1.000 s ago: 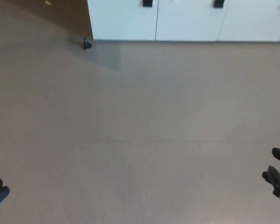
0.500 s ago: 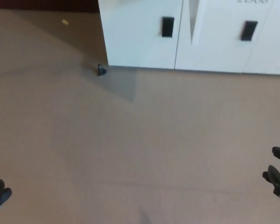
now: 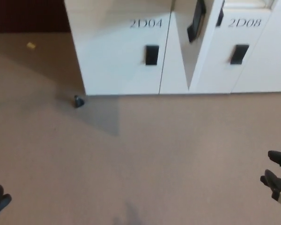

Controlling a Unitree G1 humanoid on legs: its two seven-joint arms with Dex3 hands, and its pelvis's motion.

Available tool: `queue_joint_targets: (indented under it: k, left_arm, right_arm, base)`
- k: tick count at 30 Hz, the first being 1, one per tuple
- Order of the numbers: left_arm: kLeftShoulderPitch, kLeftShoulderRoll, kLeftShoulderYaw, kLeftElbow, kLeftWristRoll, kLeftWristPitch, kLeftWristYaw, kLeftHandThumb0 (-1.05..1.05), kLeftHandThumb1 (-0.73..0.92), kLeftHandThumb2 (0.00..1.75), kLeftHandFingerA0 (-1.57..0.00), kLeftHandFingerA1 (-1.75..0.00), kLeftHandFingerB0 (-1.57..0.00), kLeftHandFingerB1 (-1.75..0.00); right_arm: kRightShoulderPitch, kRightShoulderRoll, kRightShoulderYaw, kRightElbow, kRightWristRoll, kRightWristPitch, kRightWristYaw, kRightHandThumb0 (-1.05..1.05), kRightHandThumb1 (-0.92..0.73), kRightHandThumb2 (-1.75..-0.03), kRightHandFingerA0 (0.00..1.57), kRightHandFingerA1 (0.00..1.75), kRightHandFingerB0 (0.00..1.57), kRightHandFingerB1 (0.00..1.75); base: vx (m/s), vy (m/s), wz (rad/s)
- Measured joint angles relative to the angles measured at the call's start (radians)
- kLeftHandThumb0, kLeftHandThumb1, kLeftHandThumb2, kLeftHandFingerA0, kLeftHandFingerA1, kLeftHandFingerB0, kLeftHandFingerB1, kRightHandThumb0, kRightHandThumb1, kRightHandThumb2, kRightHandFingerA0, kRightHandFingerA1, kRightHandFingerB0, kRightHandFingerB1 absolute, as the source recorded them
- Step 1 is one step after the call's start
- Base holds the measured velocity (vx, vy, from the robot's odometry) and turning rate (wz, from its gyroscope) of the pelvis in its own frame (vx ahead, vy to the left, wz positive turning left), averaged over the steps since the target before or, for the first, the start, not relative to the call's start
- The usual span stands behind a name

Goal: The robot walks towards an open cabinet and lifts its left hand to push the door towards the right to close it.

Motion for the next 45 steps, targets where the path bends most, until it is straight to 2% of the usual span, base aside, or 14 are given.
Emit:
queue_joint_targets:
  k: [24,32,45]
  left_arm:
    - [0.035,-0.012,-0.023,0.002,0.004,-0.013,0.004,-0.37,0.65,0.59,-0.63,-0.5,-0.49,-0.42]
    - [0.032,-0.004,-0.034,0.003,0.006,-0.022,0.009,-0.38,0.65,0.59,-0.65,-0.51,-0.51,-0.43]
    - [0.02,-0.01,-0.051,0.002,0.009,-0.027,0.014,-0.41,0.62,0.58,-0.69,-0.51,-0.55,-0.44]
  right_arm:
    - [0.025,-0.016,0.032,0.0,-0.028,0.0,-0.018,-0.29,-0.73,-0.61,0.63,0.58,0.47,0.46]
    - [0.016,-0.011,0.05,0.002,-0.037,-0.006,-0.022,-0.29,-0.72,-0.6,0.64,0.58,0.49,0.46]
    - [0.025,-0.03,0.053,0.007,-0.051,-0.018,-0.03,-0.28,-0.73,-0.61,0.66,0.57,0.53,0.49]
  base:
    - [0.33,-0.065,-0.32]
    - [0.4,0.187,-0.01]
    - [0.18,-0.068,0.01]
